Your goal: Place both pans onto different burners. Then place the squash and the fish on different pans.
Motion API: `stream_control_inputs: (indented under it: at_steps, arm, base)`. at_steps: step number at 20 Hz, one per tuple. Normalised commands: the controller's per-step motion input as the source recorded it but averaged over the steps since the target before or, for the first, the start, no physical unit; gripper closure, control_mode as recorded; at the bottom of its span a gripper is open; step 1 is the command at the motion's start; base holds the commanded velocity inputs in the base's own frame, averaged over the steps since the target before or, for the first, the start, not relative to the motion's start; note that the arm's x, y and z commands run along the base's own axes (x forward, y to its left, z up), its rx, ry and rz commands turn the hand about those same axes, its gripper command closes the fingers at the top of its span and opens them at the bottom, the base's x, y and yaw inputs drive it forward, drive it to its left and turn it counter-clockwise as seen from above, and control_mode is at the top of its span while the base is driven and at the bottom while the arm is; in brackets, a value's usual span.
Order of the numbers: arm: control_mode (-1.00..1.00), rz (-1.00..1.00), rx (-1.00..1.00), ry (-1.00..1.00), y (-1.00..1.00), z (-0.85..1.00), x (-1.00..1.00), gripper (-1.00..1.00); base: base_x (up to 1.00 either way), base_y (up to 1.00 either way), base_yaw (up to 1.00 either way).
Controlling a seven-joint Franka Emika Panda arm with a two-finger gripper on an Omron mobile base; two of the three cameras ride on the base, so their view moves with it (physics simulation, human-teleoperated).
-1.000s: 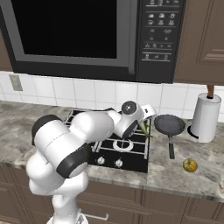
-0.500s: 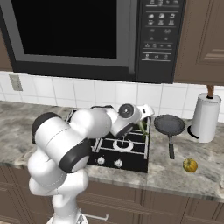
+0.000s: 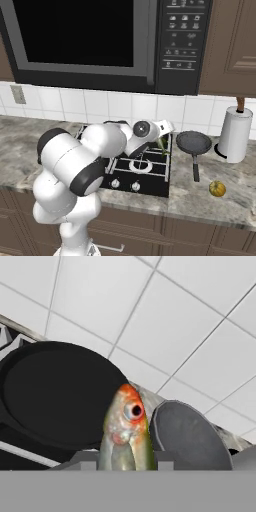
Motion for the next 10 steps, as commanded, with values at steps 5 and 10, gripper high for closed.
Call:
stream_control_inputs:
  at_steps: [5,10]
  arm:
    - [-1.0,0.0,0.0,0.0,0.05,0.04,0.05,1.0]
    - [-1.0,0.0,0.0,0.01,0.02,0.13,0.02,1.0]
  base:
    - [0.0,0.0,0.0]
    - [0.0,0.0,0.0]
